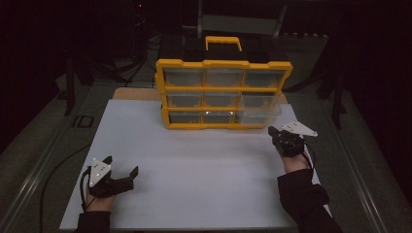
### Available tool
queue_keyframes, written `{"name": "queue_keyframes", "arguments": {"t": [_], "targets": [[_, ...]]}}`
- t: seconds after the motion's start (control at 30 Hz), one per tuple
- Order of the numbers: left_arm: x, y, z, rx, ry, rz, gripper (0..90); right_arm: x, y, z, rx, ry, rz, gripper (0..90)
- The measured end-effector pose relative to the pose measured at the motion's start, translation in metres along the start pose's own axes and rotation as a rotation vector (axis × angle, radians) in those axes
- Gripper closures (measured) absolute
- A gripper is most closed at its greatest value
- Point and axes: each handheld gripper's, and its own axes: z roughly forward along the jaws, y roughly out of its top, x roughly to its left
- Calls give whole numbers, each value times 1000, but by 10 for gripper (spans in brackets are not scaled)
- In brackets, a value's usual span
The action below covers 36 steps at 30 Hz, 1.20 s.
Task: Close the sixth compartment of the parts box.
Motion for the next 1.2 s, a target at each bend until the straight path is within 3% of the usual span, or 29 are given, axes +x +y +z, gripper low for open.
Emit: {"name": "queue_keyframes", "arguments": {"t": [0.33,0.57,0.83,1.2], "targets": [[-1,0,0,1,1,3,0,1,7,3,-17,-8,-9,900],[0,0,-1,-4,1,0,0,3,14,5,-32,-8,-42,900],[0,0,0,-3,-2,3,0,3,17,6,-36,6,-19,900],[0,0,0,-3,-2,3,0,3,23,11,-35,5,-26,900]]}}
